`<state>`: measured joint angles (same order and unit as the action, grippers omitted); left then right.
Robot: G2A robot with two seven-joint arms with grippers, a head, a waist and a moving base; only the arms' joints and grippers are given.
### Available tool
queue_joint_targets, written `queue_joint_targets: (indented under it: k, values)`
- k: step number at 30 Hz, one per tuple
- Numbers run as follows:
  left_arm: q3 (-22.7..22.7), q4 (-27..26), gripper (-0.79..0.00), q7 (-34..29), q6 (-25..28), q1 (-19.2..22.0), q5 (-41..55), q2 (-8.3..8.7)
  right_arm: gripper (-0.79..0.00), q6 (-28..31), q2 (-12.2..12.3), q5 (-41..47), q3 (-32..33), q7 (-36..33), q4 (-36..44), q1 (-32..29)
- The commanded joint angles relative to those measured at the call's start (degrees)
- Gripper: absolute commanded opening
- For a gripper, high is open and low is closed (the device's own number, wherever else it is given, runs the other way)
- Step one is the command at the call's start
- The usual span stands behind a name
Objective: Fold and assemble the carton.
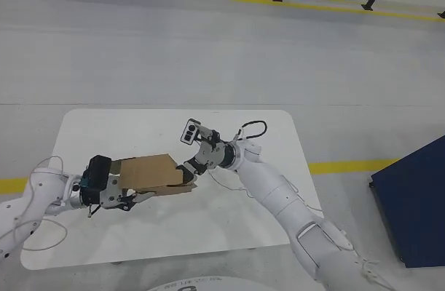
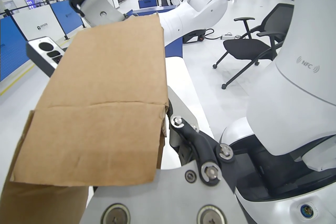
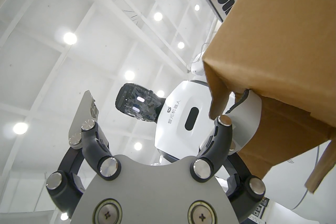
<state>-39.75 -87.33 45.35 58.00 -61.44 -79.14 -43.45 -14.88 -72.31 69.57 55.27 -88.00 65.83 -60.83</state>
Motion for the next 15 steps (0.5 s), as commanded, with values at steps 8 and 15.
queue_joint_targets:
  k: [8, 15]
  values:
    - [-2.64, -0.14, -0.785, -6.38, -1.33, -2.14, 0.65, 0.49, 0.000, 1.21, 2.99, 4.36, 7.96, 0.00, 8.14, -6.46]
    - [-3.42, -1.73, -0.785, -9.14, -0.67, -2.89, 1.59, 0.23, 0.000, 0.61, 3.28, -0.90, 4.76, 0.00, 8.41, -6.16]
